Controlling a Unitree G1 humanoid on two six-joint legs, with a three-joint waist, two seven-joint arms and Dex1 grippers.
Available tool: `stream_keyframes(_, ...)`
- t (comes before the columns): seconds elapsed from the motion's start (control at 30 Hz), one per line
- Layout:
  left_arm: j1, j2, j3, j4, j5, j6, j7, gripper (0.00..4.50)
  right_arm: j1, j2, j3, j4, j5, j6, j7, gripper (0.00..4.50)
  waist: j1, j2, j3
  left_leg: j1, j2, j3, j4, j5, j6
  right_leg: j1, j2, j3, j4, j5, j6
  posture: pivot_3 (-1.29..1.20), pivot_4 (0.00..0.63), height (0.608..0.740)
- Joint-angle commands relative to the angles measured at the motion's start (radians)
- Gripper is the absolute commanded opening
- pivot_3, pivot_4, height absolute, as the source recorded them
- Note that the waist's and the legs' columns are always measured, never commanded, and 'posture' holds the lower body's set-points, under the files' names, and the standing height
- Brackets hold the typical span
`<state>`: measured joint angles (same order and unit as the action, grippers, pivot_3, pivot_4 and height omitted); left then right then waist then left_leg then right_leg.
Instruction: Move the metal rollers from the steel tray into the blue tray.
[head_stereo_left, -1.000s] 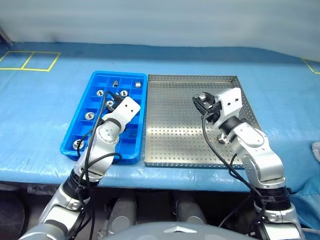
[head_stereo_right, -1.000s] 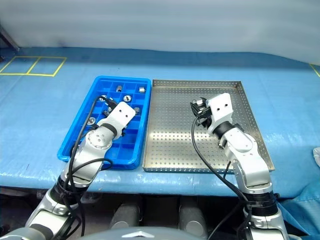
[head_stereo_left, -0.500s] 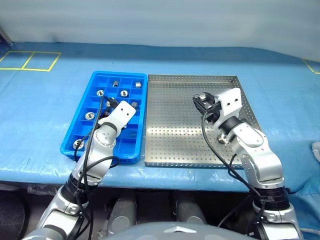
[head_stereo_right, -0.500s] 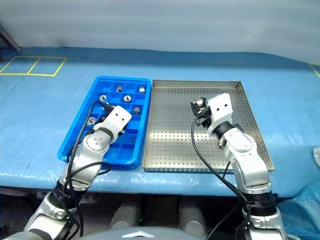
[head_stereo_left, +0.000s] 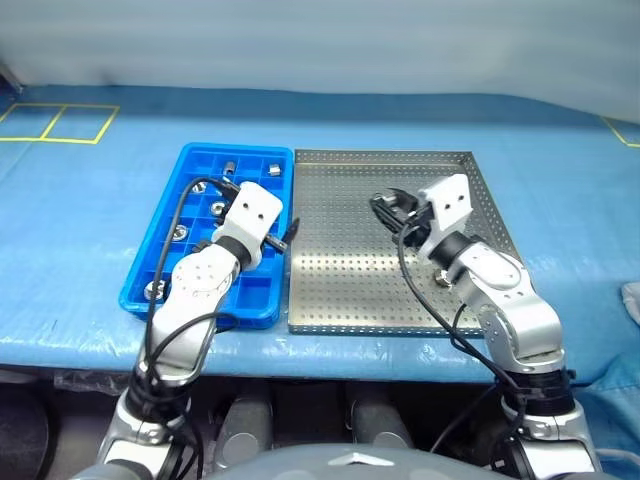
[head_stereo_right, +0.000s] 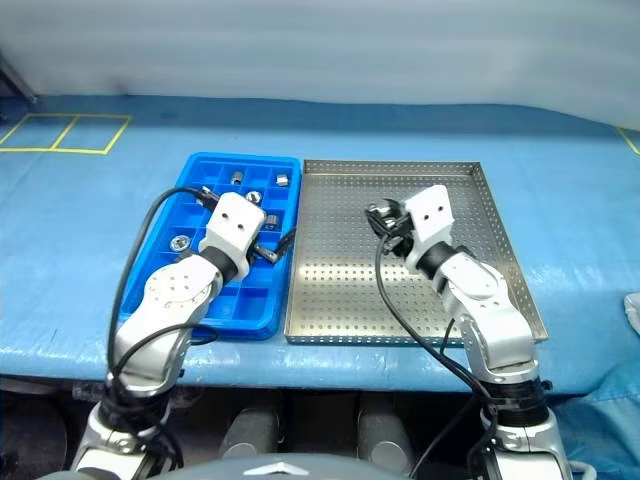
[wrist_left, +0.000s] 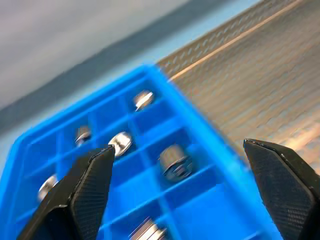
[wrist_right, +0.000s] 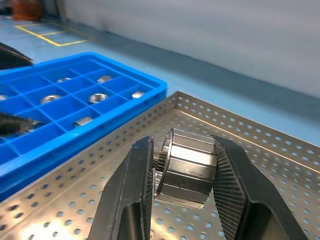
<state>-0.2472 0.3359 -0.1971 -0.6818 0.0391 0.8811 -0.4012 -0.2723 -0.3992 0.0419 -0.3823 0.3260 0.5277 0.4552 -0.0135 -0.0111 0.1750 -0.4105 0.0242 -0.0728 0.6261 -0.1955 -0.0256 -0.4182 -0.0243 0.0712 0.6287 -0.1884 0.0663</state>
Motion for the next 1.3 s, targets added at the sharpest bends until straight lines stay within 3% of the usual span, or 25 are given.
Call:
stream_keyframes(0.03,0.072,0.101,0.056,-0.146,-0.029,-0.002,-0.062,4.48,-0.059,-0.022,0.076,-0.006,0.01,0.005,0.096,1.29,0.003,0.0,0.0,0.0,0.001,0.0,0.0,0.0,0.0,0.0,0.001,0.0,0.001,0.0,-0.001,0.22,0.15,0.74)
stream_keyframes(0.2,0.23,0.225,0.151,-0.267,-0.039,0.018,-0.094,4.48,-0.136,-0.001,0.164,0.085,-0.023,-0.022,0.164,1.29,0.021,0.0,0.0,0.0,0.001,-0.002,0.001,0.0,0.0,0.001,0.0,-0.002,0.001,-0.001,-0.001,0.28,0.15,0.74)
stream_keyframes(0.33,0.345,0.249,0.22,-0.319,-0.041,0.032,-0.09,4.48,-0.191,0.035,0.238,0.171,-0.051,-0.054,0.228,1.29,0.053,-0.001,0.0,0.0,0.0,-0.002,0.001,0.0,0.0,0.001,0.0,-0.003,0.0,-0.001,-0.001,0.35,0.15,0.74)
stream_keyframes(0.47,0.397,0.237,0.212,-0.33,-0.052,0.029,-0.07,4.48,-0.221,0.07,0.277,0.24,-0.066,-0.07,0.269,1.29,0.088,-0.001,0.0,-0.001,0.0,-0.003,0.0,0.0,0.0,0.0,0.0,-0.004,0.0,-0.001,-0.002,0.39,0.15,0.74)
stream_keyframes(0.67,0.428,0.23,0.174,-0.319,-0.04,0.033,-0.029,4.48,-0.248,0.116,0.28,0.343,-0.087,-0.086,0.284,1.29,0.129,-0.001,0.0,-0.001,0.0,-0.003,0.0,0.0,-0.001,-0.001,0.0,-0.004,0.0,-0.001,-0.002,0.41,0.15,0.74)
stream_keyframes(1.07,0.396,0.234,0.145,-0.28,-0.051,0.033,-0.008,4.48,-0.245,0.16,0.24,0.427,-0.101,-0.084,0.248,1.29,0.16,-0.001,0.0,-0.004,0.001,-0.001,-0.004,0.0,-0.001,-0.007,0.0,-0.004,0.0,-0.002,-0.004,0.4,0.15,0.74)
stream_keyframes(1.27,0.373,0.232,0.128,-0.259,-0.057,0.029,-0.011,4.5,-0.225,0.171,0.206,0.384,-0.094,-0.1,0.219,3.24,0.163,-0.001,0.0,-0.004,0.001,-0.001,-0.004,0.0,-0.001,-0.007,0.0,-0.004,0.0,-0.002,-0.004,0.38,0.15,0.74)
stream_keyframes(1.3,0.366,0.229,0.122,-0.252,-0.058,0.027,-0.01,4.5,-0.222,0.173,0.191,0.371,-0.088,-0.099,0.208,3.24,0.163,-0.001,0.0,-0.004,0.001,-0.001,-0.004,0.0,-0.001,-0.007,0.0,-0.004,0.0,-0.002,-0.004,0.38,0.15,0.74)
